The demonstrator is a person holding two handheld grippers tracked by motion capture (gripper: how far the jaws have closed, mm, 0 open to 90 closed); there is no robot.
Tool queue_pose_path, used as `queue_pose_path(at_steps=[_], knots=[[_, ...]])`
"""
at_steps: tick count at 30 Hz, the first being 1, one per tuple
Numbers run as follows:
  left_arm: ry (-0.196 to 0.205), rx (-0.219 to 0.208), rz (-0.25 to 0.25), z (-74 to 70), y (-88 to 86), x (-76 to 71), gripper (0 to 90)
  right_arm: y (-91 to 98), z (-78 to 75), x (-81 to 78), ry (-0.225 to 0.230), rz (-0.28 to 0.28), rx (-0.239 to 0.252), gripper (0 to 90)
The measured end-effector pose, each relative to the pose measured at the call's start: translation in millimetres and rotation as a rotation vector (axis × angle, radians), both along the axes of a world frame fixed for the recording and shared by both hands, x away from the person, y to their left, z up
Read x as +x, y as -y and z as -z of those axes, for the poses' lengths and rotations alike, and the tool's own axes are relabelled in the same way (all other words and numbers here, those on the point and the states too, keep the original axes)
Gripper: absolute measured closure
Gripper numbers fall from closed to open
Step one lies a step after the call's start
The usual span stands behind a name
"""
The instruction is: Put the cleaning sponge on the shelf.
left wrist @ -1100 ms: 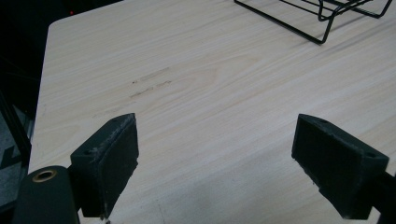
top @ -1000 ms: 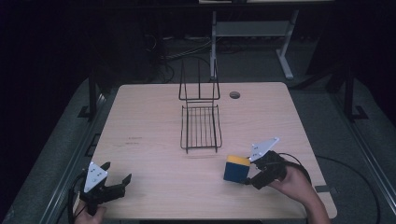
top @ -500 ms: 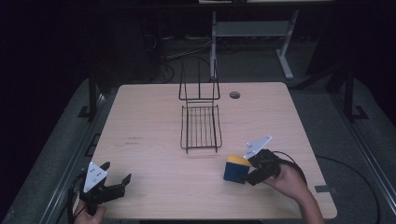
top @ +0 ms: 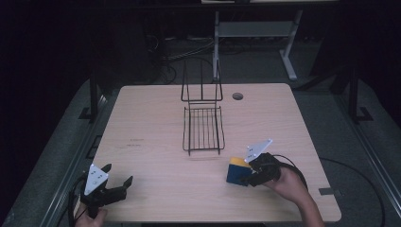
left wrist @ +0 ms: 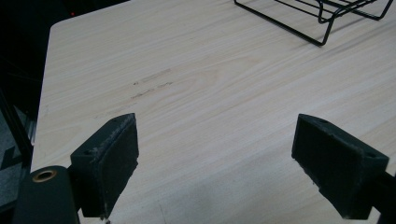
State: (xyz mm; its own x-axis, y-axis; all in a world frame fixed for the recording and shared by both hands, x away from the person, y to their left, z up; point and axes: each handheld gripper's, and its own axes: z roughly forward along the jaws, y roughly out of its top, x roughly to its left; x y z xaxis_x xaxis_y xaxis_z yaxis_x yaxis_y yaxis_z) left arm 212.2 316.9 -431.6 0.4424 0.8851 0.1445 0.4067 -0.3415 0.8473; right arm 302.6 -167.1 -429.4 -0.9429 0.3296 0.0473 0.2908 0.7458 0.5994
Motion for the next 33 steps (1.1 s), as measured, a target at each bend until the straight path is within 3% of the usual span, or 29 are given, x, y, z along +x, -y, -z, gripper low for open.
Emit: queue_pose_path(at_steps=[5, 19, 33], knots=[[0.002, -0.001, -0.001, 0.0, 0.0, 0.1, 14.1, 0.0, -0.9, -1.6, 0.006, -0.013, 0.003, 55.8], [-0.001, 0.002, 0.002, -0.2, 0.5, 0.2, 14.1, -1.5, -15.2, 1.3, 0.01, -0.041, 0.035, 56.1], [-0.001, 0.001, 0.002, -0.2, 0.6, 0.6, 14.1, -8.4, -25.3, 8.7, 0.016, -0.069, 0.037, 56.2]])
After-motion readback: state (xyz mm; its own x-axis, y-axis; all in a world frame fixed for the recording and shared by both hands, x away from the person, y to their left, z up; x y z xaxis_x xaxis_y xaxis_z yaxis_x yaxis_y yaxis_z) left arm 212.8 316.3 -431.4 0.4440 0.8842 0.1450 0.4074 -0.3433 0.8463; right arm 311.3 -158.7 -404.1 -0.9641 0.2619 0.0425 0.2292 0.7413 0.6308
